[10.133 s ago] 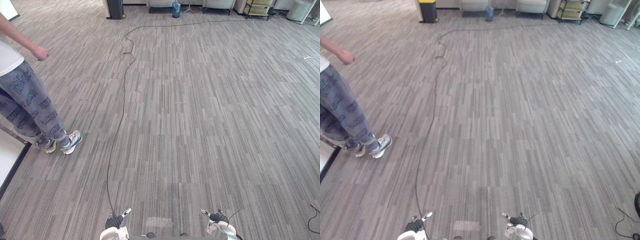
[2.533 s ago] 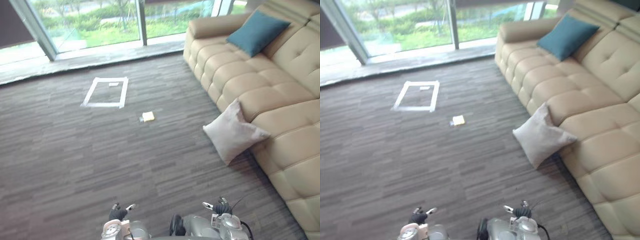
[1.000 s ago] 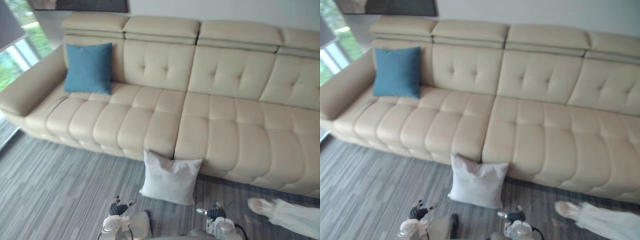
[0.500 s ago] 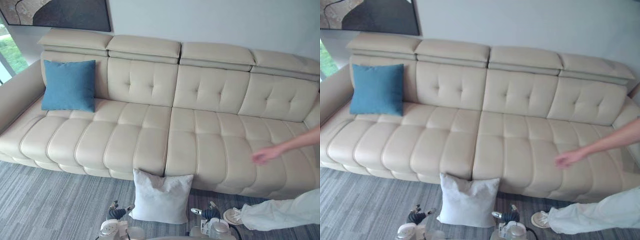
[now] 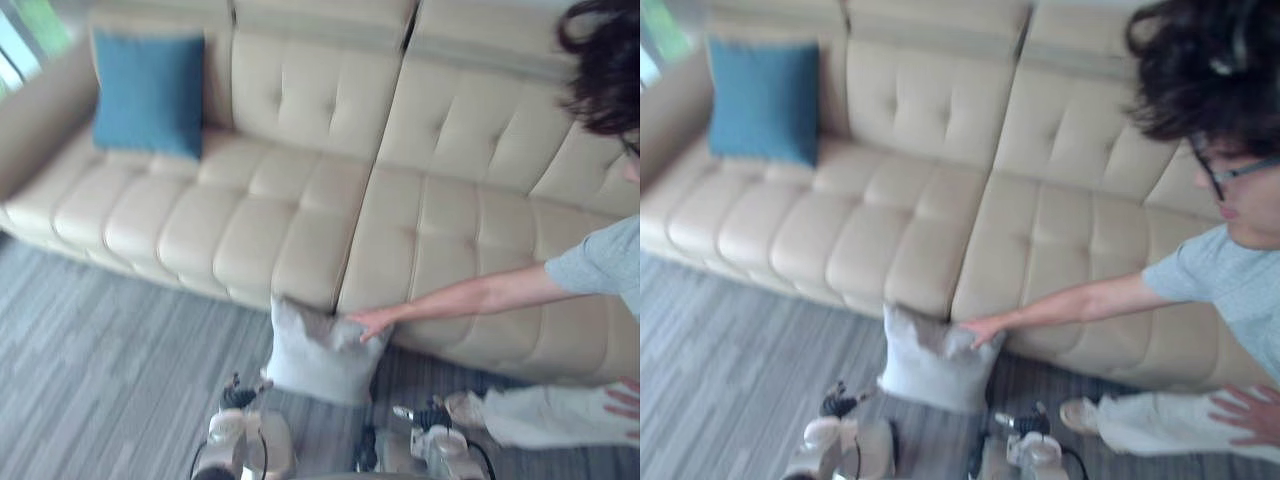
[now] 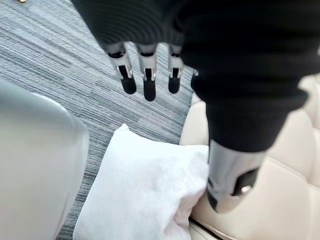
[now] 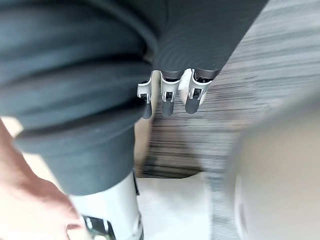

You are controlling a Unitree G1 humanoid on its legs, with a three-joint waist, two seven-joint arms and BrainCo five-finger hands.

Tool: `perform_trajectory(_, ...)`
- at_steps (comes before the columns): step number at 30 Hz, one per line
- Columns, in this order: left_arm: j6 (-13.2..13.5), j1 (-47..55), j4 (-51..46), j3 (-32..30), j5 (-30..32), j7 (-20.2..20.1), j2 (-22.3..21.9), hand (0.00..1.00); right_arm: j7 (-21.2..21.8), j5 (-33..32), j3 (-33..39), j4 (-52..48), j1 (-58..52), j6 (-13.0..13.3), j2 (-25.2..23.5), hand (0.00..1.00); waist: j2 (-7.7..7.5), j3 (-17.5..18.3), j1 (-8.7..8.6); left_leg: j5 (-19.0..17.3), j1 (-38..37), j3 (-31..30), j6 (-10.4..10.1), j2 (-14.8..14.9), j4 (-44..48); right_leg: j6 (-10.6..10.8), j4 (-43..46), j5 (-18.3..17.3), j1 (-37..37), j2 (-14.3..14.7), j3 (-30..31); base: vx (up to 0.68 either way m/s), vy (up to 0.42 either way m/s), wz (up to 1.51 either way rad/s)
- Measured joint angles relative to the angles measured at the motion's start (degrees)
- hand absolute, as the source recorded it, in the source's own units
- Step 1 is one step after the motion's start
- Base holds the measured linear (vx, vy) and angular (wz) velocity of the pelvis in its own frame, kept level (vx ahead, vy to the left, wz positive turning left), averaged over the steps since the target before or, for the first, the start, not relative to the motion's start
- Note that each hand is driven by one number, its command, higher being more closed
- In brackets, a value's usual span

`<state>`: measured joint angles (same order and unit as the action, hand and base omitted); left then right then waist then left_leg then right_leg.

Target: Pick up cushions and gather them together orderly.

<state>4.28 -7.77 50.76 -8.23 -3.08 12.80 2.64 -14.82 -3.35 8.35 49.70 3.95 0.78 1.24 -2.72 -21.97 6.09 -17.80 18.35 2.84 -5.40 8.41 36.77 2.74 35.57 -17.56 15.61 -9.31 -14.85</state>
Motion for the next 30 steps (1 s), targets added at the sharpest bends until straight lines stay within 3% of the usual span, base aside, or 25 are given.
perform_trajectory(3,0.07,-5.61,-1.89,0.39,-1.76,2.48,1.68,0.0,-2.16,-3.06,0.16,-1.87,5.14,0.32,2.46,0.0,-0.31,-2.9,-0.03,-2.43,10.86,-0.36,0.72,0.34,8.5,-0.43,8.28,-1.87,11.01,-0.82,1.79,-0.26,0.07,-0.11)
perform_trajectory(8,0.26,-14.57,-4.68,-0.26,-3.86,5.94,4.95,0.0,-5.59,-6.71,0.9,-3.92,14.62,0.35,3.52,0.0,-0.57,-8.9,-0.96,-1.98,21.92,-1.26,1.43,0.06,13.6,-0.98,13.7,-1.63,22.24,-1.87,2.8,-0.17,0.023,-0.03)
perform_trajectory(14,0.22,-23.13,-4.8,-1.52,-4.51,7.39,5.63,0.0,-8.79,-9.21,0.91,-4.87,26.1,0.23,3.42,0.0,-0.9,-10.45,-2.09,-0.82,33.45,-1.86,1.03,-0.07,17.73,-1.81,19.07,-1.39,34.12,-2.72,3.18,-0.06,-0.024,0.02)
perform_trajectory(20,0.25,-26.36,-5.7,-0.82,-4.5,8.37,3.26,0.0,-10.34,-10.13,0.41,-8.36,29.15,0.4,2.9,0.0,-0.81,-10.5,-2.81,-0.55,35.99,-2.23,0.82,-0.2,18.34,-1.83,19.98,-1.41,36.66,-2.67,3.11,-0.01,-0.026,0.0)
perform_trajectory(30,0.23,-24.07,-8.44,3.81,-4.18,8.43,-1.07,0.0,-10.99,-10.04,-2.48,-10.36,25.94,0.84,-1.15,0.0,-0.7,-10.56,-3.02,0.28,33.65,-2.8,0.49,0.09,16.63,-2.6,17.89,-0.78,33.96,-2.08,2.45,-0.01,-0.038,0.0)
